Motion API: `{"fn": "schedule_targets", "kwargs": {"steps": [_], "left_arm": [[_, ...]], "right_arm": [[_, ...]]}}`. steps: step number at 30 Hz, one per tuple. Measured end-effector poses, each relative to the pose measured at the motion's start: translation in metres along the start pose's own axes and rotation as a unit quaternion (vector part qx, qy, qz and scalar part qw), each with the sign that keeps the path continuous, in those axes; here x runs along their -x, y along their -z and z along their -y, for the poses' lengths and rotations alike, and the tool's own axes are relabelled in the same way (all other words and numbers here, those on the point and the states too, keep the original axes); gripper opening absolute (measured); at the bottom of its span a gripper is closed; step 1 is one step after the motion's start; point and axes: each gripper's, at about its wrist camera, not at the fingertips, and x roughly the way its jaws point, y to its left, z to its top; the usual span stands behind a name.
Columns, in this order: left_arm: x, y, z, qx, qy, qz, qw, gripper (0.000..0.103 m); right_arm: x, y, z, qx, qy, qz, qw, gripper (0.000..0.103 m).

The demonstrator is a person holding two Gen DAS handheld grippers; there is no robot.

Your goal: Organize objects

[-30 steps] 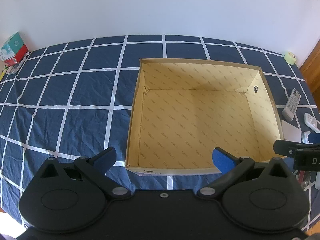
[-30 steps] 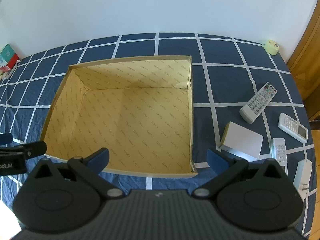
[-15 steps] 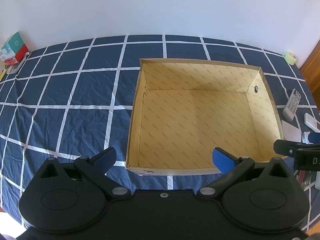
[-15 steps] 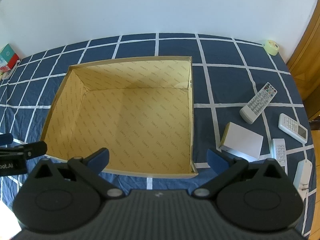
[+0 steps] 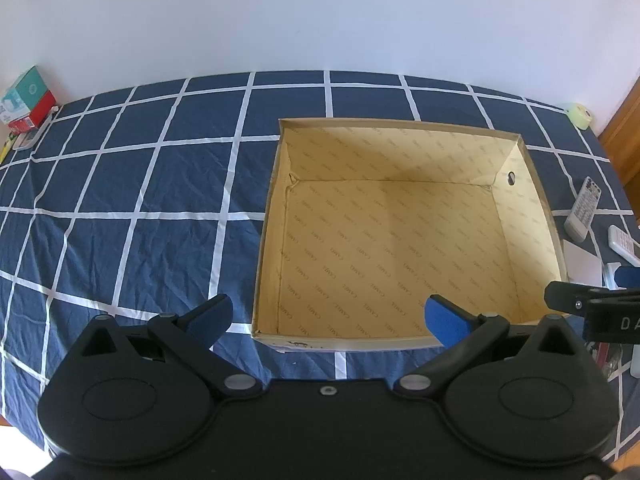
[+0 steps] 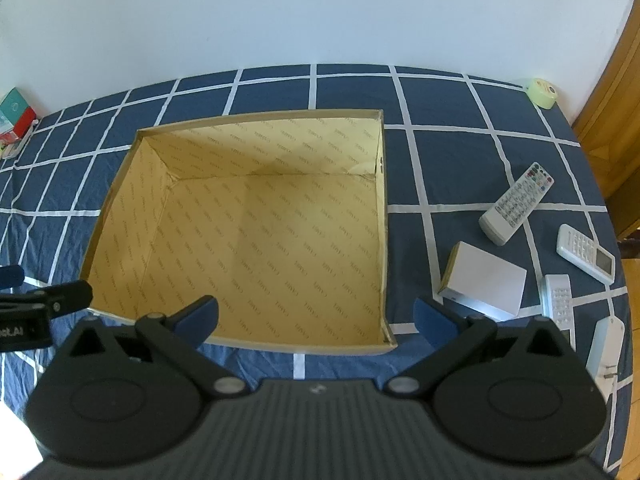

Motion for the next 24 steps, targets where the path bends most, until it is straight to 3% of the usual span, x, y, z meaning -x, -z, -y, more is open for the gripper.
{"fn": "schedule_targets", "kwargs": {"steps": [24], "left_arm": [[0.0021, 0.0003, -0.0043, 0.002, -0.003, 0.000, 1.0000, 0.103]], "right_arm": [[-0.0025, -0.0006, -0.0038, 0.007, 0.001, -0.004, 1.000, 0.103]]}}
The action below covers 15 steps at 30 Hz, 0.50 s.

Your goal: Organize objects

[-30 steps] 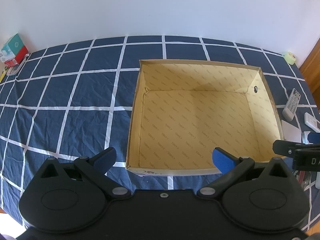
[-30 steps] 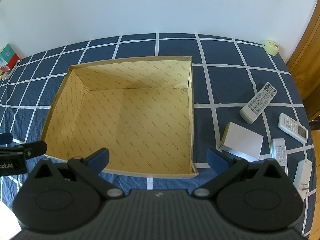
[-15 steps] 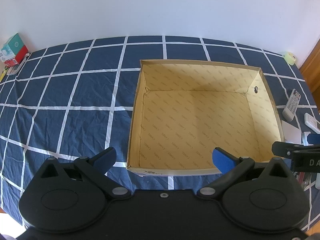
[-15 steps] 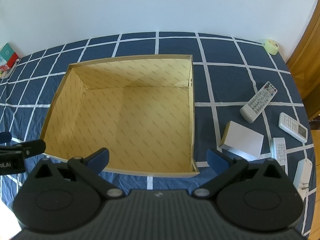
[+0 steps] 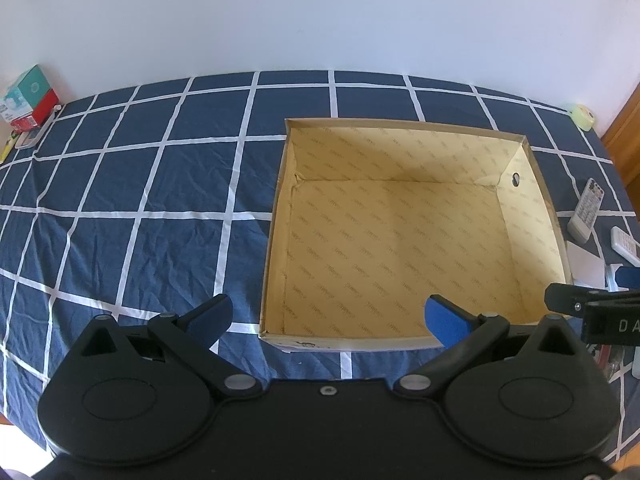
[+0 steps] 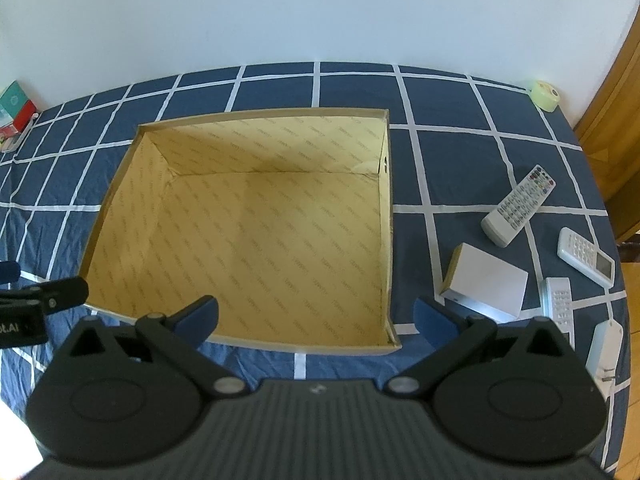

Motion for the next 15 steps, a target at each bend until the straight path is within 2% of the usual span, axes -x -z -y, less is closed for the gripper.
{"fn": "schedule_targets", "kwargs": {"steps": [15], "left_arm": [[-0.0033, -0.0004, -0.0005, 0.001, -0.003, -0.005, 1.0000, 0.103]], "right_arm": [[-0.0010, -0.0004, -0.0014, 0.001, 0.000, 0.002, 1.000, 0.103]]}}
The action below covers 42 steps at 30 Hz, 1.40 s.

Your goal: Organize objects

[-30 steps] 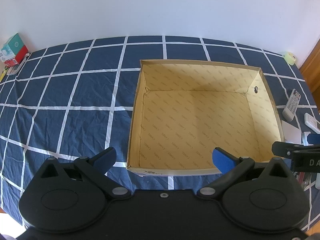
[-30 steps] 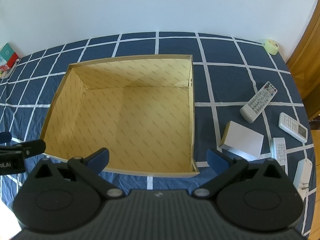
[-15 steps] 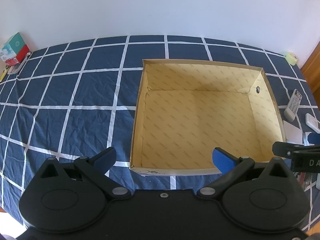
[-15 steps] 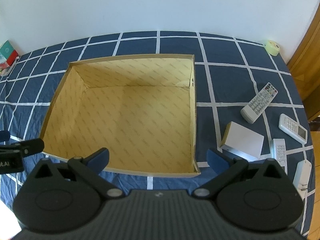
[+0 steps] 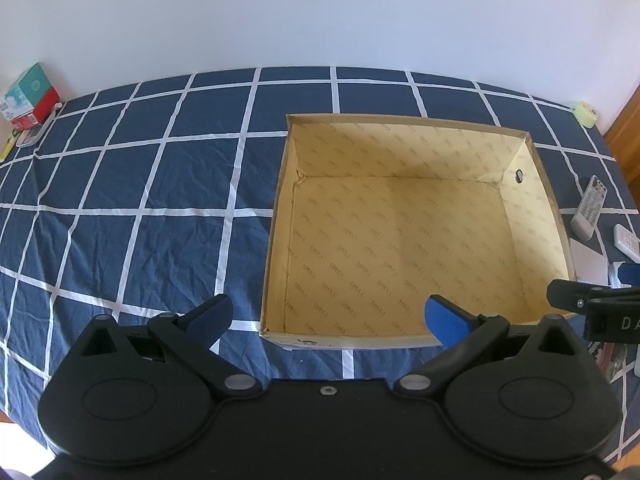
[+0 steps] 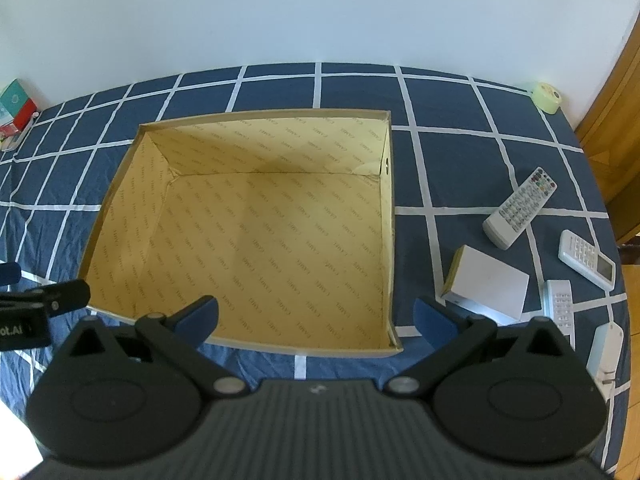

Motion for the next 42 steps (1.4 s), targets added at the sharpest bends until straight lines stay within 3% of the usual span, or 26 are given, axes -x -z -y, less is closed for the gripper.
{"fn": "schedule_targets", "kwargs": {"steps": [13, 22, 34, 42], "left_arm": [[0.008, 0.003, 0.003, -0.004, 0.008, 0.002, 1.0000, 0.103], [0.016, 0.010, 0.023, -0.034, 0.023, 0.005, 0.9992, 0.103], [0.020, 0.014, 0.067, -0.077, 0.039, 0.004, 0.9962, 0.103], [0.025, 0.016, 0.117, -0.101, 0.052, 0.008, 0.9935, 0.103]], "right_arm": [[0.009, 0.006, 0.007, -0.014, -0.004, 0.011, 1.000, 0.103], [0.021, 0.017, 0.026, -0.041, 0.002, 0.020, 0.999, 0.103], [0.044, 0.041, 0.084, -0.116, 0.030, 0.037, 0.992, 0.103], [0.054, 0.050, 0.134, -0.140, 0.040, 0.037, 0.989, 0.103]]}}
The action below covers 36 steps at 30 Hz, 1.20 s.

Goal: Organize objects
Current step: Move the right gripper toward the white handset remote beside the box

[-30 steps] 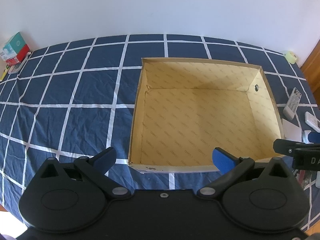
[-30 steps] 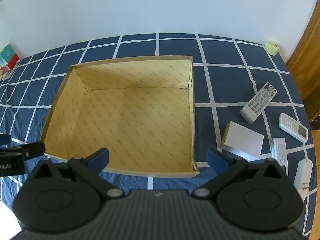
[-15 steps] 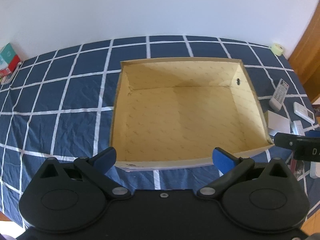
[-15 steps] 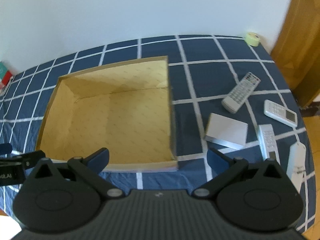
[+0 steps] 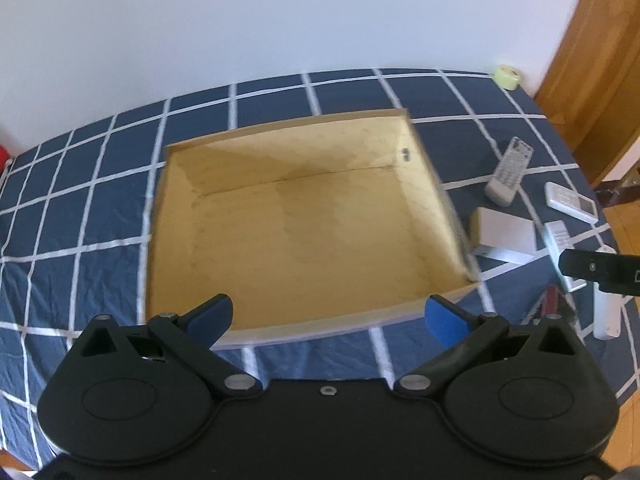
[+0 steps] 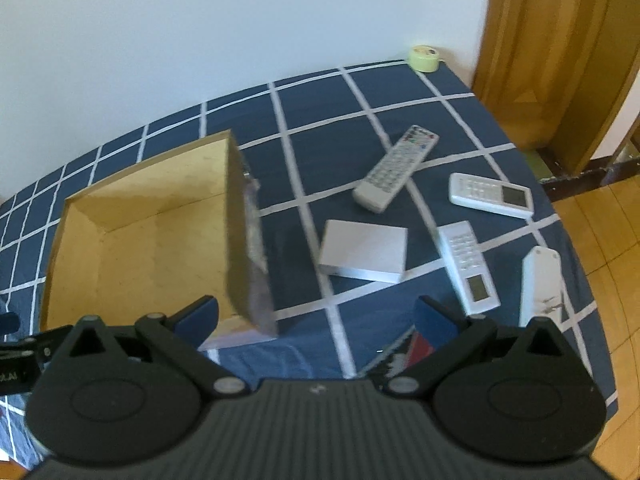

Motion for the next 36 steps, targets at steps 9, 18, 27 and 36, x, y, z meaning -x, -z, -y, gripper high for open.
{"fn": "schedule_targets", "kwargs": {"steps": [9, 18, 27, 36], "left_arm": [[-0.006, -0.017, 0.074, -0.026, 0.011, 0.006, 0.9996, 0.103], [-0.027, -0.032, 0.149, -0.041, 0.027, -0.010, 0.9987, 0.103], [-0.052, -0.049, 0.207, -0.059, 0.034, -0.029, 0.9973, 0.103], [-0.074, -0.070, 0.253, -0.092, 0.039, -0.044, 0.9940, 0.103]], "right_arm": [[0.005, -0.016, 0.077, -0.027, 0.013, -0.002, 1.000, 0.103], [-0.002, -0.033, 0.148, -0.055, 0.014, -0.006, 0.998, 0.103], [-0.018, -0.051, 0.202, -0.073, 0.003, -0.019, 0.997, 0.103], [-0.038, -0.071, 0.239, -0.097, 0.005, -0.026, 0.995, 0.103]]}}
